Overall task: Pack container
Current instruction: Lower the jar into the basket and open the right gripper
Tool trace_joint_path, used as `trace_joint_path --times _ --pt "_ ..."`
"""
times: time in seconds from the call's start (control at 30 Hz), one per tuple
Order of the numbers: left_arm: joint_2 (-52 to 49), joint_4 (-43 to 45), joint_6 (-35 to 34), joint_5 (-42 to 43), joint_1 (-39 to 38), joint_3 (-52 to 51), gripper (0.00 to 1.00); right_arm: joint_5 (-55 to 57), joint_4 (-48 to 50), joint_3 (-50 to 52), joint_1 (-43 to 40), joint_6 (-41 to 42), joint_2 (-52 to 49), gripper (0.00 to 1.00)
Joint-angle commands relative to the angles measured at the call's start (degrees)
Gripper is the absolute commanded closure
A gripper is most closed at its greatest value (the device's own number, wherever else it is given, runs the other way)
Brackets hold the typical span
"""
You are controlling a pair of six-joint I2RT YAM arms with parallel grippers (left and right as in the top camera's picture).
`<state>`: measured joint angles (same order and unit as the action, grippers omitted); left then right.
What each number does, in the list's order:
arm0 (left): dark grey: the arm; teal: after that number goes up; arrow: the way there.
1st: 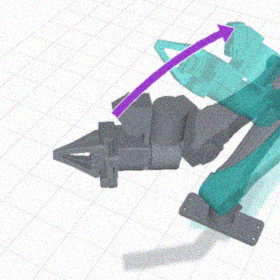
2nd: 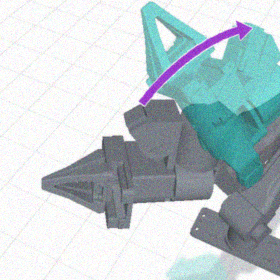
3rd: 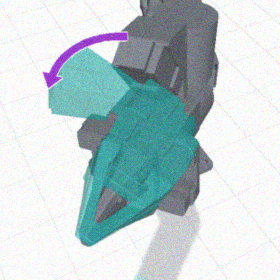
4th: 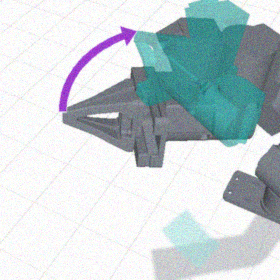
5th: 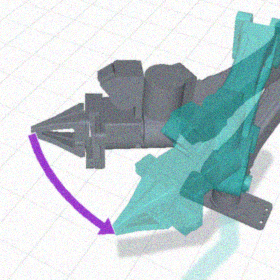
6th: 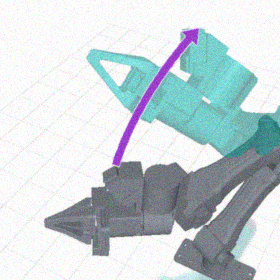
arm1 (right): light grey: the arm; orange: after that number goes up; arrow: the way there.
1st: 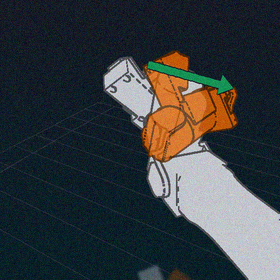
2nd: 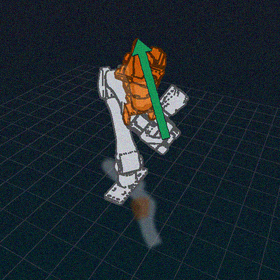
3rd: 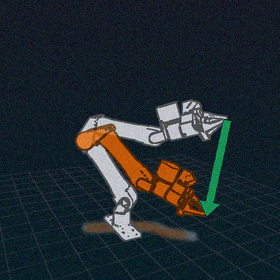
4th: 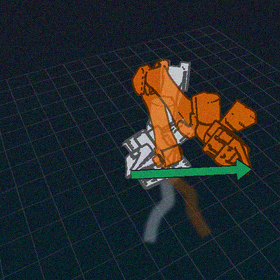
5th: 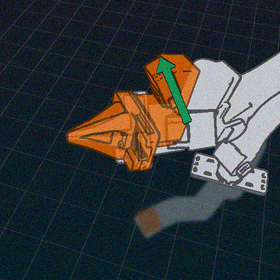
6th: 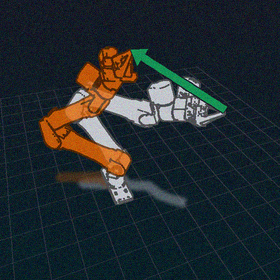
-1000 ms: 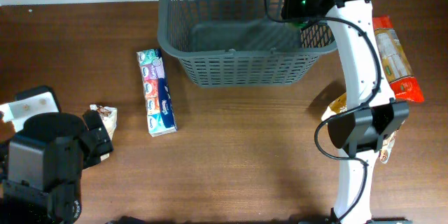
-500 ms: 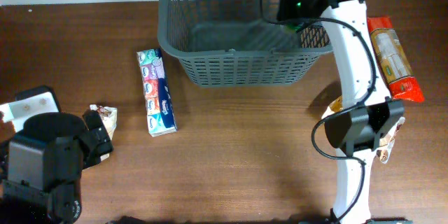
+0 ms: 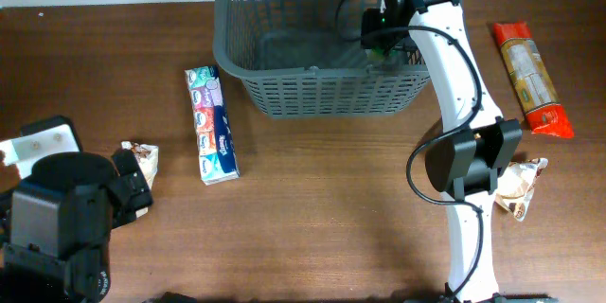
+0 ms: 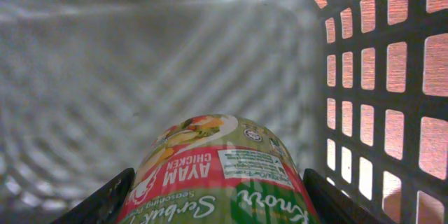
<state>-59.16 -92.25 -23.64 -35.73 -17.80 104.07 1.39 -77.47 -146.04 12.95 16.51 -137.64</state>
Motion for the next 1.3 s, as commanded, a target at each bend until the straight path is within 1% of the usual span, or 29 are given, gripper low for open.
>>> trace_joint_path --times 0.0,0.2,0.53,0.8,1.03,1.07,1.17,1.23,1.27 --pt "-0.1 0.0 -0.7 0.4 0.3 -0.2 0.0 1.5 0.0 0.1 0.2 0.5 -0.3 0.96" --pt "-0.1 0.0 -0.7 0.4 0.3 -0.2 0.0 1.5 -0.9 1.3 0.2 0.5 -2.3 0.96" --pt "-0.1 0.0 -0.7 0.4 0.3 -0.2 0.0 1.5 -1.4 2.9 0.2 0.5 -2.6 0.96" --pt "-0.1 0.0 -0.7 0.4 0.3 -0.2 0.0 1.5 -1.0 7.8 0.2 0.5 -2.6 0.96" --pt "-0.1 0.0 -0.7 0.4 0.3 -0.2 0.0 1.5 -0.3 9.8 0.2 0.5 -2.6 0.96" --pt "-0.1 0.0 -0.7 0.4 0.3 -0.2 0.0 1.5 -0.3 9.8 0.2 0.5 -2.6 0.95" --pt "-0.1 0.0 -0.7 0.4 0.3 -0.2 0.0 1.4 -0.1 9.8 0.2 0.5 -2.6 0.84" --pt "-0.1 0.0 -0.7 0.4 0.3 -0.2 0.0 1.4 -0.1 9.8 0.2 0.5 -2.6 0.78" --pt "-0.1 0.0 -0.7 0.4 0.3 -0.2 0.0 1.4 -0.1 9.8 0.2 0.5 -2.6 0.74"
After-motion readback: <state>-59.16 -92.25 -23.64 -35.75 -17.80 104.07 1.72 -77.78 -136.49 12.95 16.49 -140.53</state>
